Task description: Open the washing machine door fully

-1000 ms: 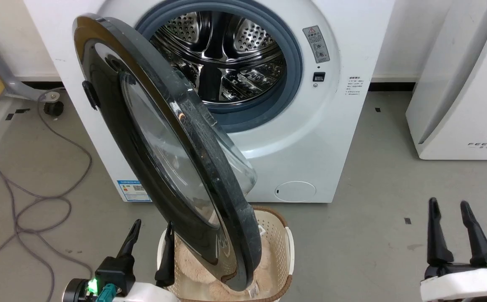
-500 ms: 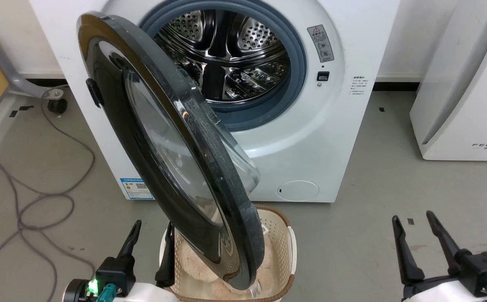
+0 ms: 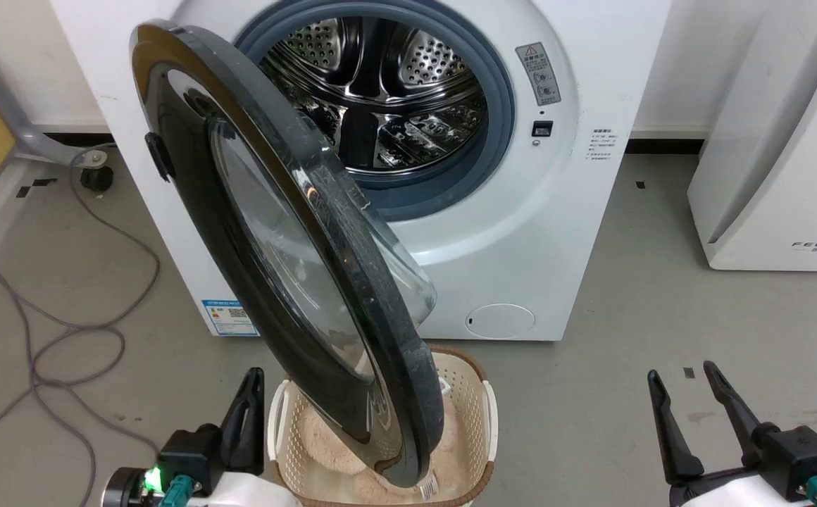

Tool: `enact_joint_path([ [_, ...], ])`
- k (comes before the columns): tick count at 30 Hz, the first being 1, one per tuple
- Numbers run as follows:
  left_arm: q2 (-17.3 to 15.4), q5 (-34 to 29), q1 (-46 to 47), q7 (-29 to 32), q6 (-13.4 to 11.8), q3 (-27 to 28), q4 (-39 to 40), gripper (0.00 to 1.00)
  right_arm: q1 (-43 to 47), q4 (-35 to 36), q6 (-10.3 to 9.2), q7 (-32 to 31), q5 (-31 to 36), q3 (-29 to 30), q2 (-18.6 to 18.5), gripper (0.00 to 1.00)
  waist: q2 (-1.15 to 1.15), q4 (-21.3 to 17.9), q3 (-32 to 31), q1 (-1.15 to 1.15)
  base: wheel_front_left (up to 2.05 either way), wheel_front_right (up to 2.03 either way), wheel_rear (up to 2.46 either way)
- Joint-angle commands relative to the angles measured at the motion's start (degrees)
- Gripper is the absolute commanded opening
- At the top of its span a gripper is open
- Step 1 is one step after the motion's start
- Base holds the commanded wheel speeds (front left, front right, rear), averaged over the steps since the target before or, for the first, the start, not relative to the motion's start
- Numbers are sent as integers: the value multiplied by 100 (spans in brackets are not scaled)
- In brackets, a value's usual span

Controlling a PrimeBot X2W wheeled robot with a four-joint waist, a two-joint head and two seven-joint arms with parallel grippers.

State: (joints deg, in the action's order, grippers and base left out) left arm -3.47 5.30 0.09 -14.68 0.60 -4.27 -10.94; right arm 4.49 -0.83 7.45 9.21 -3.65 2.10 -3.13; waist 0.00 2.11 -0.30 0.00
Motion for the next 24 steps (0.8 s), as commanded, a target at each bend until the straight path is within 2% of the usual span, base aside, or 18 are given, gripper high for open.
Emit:
enact_joint_path([
  [1,-18,3,66,-32,-28,25,36,0,42,-17,3,44,2,-1,24,100,0,-2,-2,0,0,0,0],
  [8,-44,-44,207,-32,-109,54,657,0,40,-49,3,28,-11,31,24,100,0,-7,-9,0,0,0,0],
  [24,-44,-196,1139,-22,-261,-107,3270,0,26,-130,3,38,-51,54,25,100,0,-14,-16,0,0,0,0],
])
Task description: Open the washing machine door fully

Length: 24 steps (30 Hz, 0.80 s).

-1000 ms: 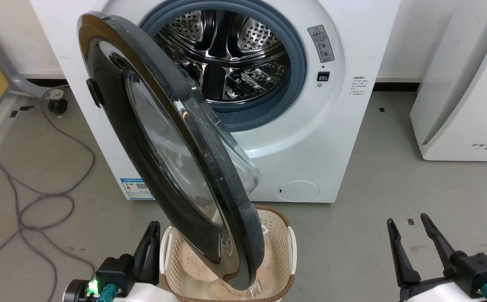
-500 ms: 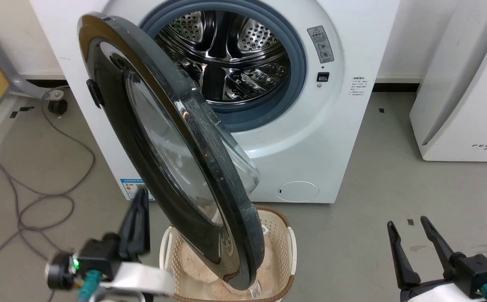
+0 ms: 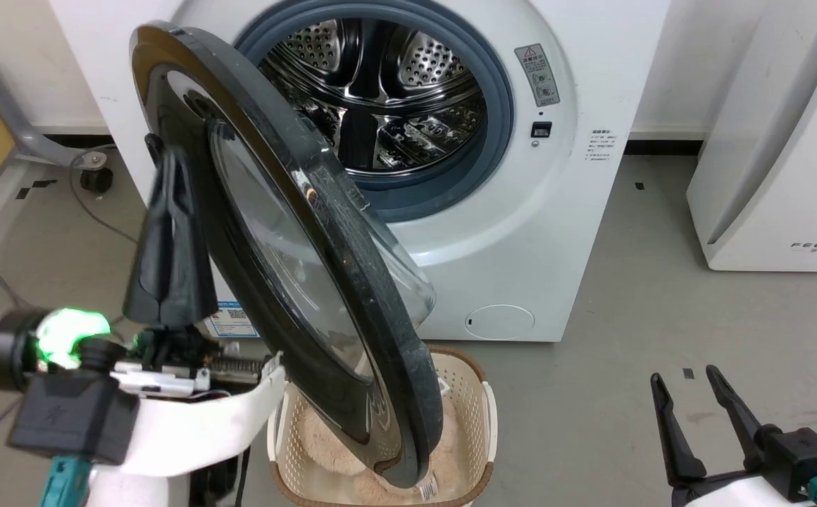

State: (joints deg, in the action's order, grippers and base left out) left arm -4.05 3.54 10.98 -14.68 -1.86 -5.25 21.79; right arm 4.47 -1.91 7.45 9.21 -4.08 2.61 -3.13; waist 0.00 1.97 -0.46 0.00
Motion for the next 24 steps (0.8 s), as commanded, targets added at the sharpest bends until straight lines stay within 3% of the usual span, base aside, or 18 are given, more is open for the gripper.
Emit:
enact_joint_path([
  [1,21,-17,119,0,-27,-52,105,0,30,-26,3,40,-8,9,25,100,0,0,-2,0,0,0,0],
  [6,58,33,433,166,13,-488,516,0,43,-46,3,32,-22,29,25,100,0,1,7,0,0,0,0],
  [12,94,185,566,486,120,-1392,739,0,64,-60,3,11,-10,38,25,100,0,4,15,0,0,0,0],
  [24,109,608,-62,1307,355,-2986,-28,0,127,-96,3,-42,-46,65,25,100,0,60,4,0,0,0,0],
])
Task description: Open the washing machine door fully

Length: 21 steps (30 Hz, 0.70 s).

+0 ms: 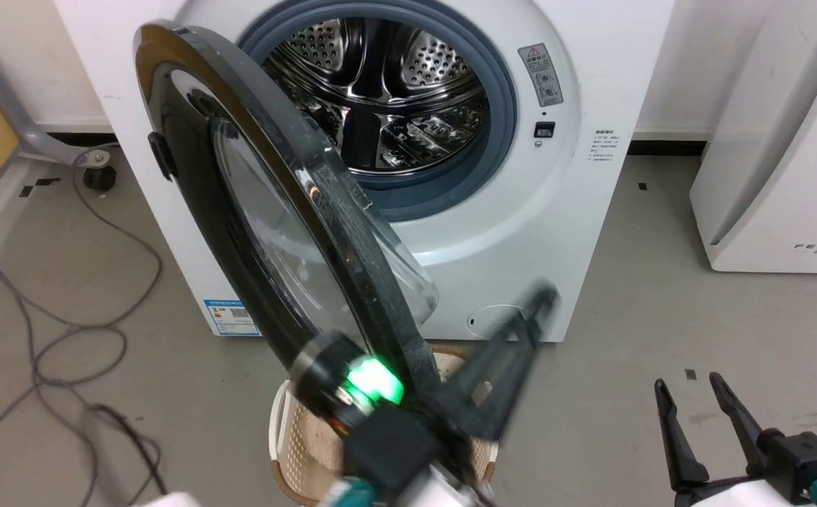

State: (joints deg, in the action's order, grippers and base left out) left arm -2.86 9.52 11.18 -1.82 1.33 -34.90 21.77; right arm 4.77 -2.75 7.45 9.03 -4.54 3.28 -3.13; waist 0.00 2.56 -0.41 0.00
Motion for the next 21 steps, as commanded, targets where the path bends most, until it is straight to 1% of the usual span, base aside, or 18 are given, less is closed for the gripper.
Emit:
enact_joint_path([
  [1,-9,51,-178,106,44,-118,-139,0,97,-16,3,-27,-6,-8,25,100,0,0,-4,0,0,0,0],
  [5,-11,222,-549,427,-23,-316,-601,0,92,-28,3,-35,-17,-54,25,100,0,-19,-8,0,0,0,0],
  [9,-11,310,-697,553,-135,-313,-1126,0,100,-39,3,-50,-37,-30,25,100,0,-16,-1,0,0,0,0],
  [14,-9,260,-492,421,-319,-150,-1883,0,100,-67,3,-83,-52,-54,25,100,0,-36,-3,0,0,0,0],
  [15,-9,260,-492,421,-319,-150,-1883,0,100,-67,3,-83,-52,-54,25,100,0,-36,-3,0,0,0,0],
  [21,-5,355,-169,99,-585,63,-2583,0,102,-94,3,-99,-65,-86,25,100,0,-91,-5,0,0,0,0],
])
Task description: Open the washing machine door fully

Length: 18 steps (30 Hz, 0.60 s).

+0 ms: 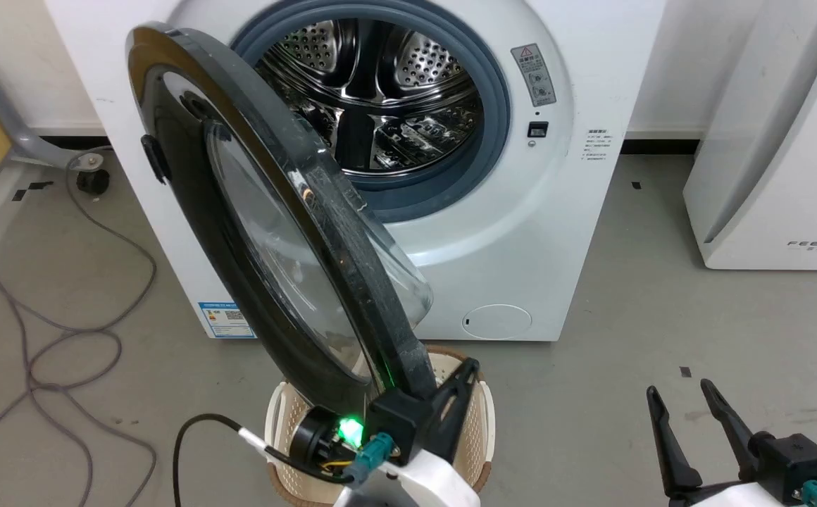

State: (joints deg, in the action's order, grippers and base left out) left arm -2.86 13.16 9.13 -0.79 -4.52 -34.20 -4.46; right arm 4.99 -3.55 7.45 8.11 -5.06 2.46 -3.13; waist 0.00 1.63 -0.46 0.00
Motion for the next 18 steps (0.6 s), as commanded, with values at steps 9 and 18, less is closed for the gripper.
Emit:
enact_joint_path([
  [9,-17,120,85,-193,-265,130,-217,0,100,-38,3,-1,-52,29,25,100,0,-4,8,0,0,0,0],
  [18,-244,178,-467,-106,-603,288,379,0,116,-105,3,22,-69,37,25,100,0,82,-41,0,0,0,0],
])
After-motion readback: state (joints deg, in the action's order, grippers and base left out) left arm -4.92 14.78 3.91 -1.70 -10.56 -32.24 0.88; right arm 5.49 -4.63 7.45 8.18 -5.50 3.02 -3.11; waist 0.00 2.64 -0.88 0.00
